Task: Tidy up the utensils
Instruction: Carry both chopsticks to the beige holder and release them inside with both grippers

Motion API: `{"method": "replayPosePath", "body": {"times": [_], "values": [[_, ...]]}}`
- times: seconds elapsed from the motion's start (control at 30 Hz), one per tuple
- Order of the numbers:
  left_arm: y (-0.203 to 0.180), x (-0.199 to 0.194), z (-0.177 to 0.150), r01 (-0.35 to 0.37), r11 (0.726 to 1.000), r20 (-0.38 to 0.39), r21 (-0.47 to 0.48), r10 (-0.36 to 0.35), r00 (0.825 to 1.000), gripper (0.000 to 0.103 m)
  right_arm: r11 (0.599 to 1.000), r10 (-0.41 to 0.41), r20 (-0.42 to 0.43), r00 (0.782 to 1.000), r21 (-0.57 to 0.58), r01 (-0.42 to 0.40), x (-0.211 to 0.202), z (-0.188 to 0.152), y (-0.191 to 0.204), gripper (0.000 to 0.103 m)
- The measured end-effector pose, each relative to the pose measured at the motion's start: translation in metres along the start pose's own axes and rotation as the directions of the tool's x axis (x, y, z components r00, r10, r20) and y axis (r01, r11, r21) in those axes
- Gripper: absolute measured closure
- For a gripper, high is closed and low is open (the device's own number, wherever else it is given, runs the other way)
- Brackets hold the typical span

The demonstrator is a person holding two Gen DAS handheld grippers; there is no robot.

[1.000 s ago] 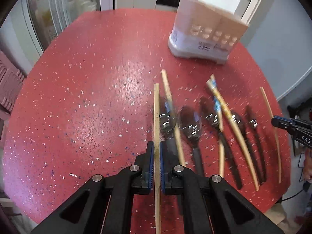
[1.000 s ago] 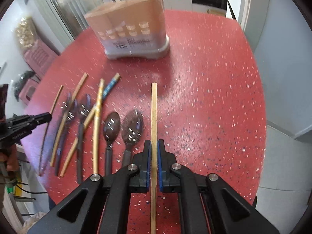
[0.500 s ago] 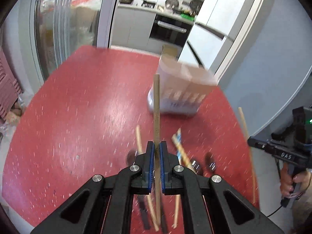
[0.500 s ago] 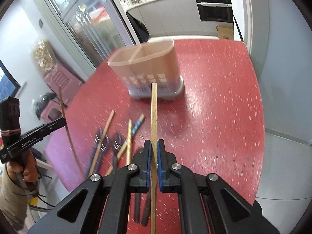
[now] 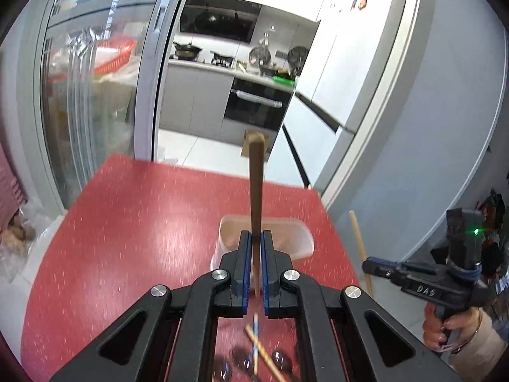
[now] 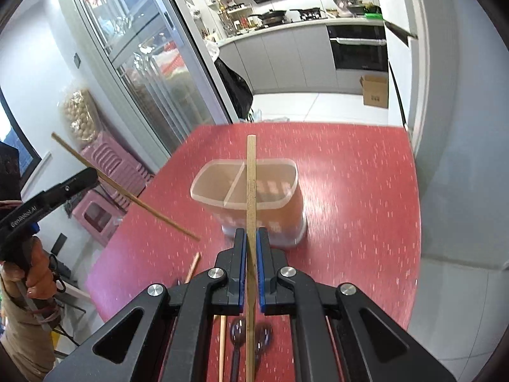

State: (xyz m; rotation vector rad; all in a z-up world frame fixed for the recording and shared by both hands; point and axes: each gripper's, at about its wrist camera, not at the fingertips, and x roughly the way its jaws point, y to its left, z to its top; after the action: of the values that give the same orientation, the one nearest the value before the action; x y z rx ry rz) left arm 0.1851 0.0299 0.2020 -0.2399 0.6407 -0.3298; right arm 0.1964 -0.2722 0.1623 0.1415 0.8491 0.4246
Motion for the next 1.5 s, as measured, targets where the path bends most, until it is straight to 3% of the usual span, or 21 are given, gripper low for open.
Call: {"method": "replayPosePath", "body": {"times": [0.33, 0.57, 0.73, 1.07, 1.5], "values": [[-0.009, 0.03, 0.061, -0.008, 0.999, 0.061, 0.044, 0.005, 0.998, 0.07, 1.0, -0.007, 0.113, 0.994, -0.026, 0.01, 0.022, 0.073, 0.01, 0.097], [-0.009, 0.073, 0.066, -0.037, 0.998, 0.043, 0.057, 0.034, 0.998, 0.07, 1.0, 0.006, 0.209, 0.978, -0.016, -0.003, 0.06, 0.113, 0.012, 0.097], [-0.002, 0.104, 0.056, -0.05, 0.997, 0.01, 0.058, 0.05, 0.999, 0.07, 0.998, -0.017, 0.279, 0.96, -0.046, 0.031, 0.089, 0.128, 0.011, 0.097], [0.007, 0.144, 0.018, -0.069, 0.994, -0.05, 0.087, 0.074, 0.996, 0.07, 0.984, -0.019, 0.29, 0.957, -0.164, 0.069, 0.142, 0.114, 0.014, 0.097], [0.008, 0.152, -0.024, -0.136, 0.983, -0.027, 0.125, 0.141, 0.99, 0.069, 0.967, -0.051, 0.335, 0.941, -0.22, 0.13, 0.134, 0.055, 0.009, 0.097]]}}
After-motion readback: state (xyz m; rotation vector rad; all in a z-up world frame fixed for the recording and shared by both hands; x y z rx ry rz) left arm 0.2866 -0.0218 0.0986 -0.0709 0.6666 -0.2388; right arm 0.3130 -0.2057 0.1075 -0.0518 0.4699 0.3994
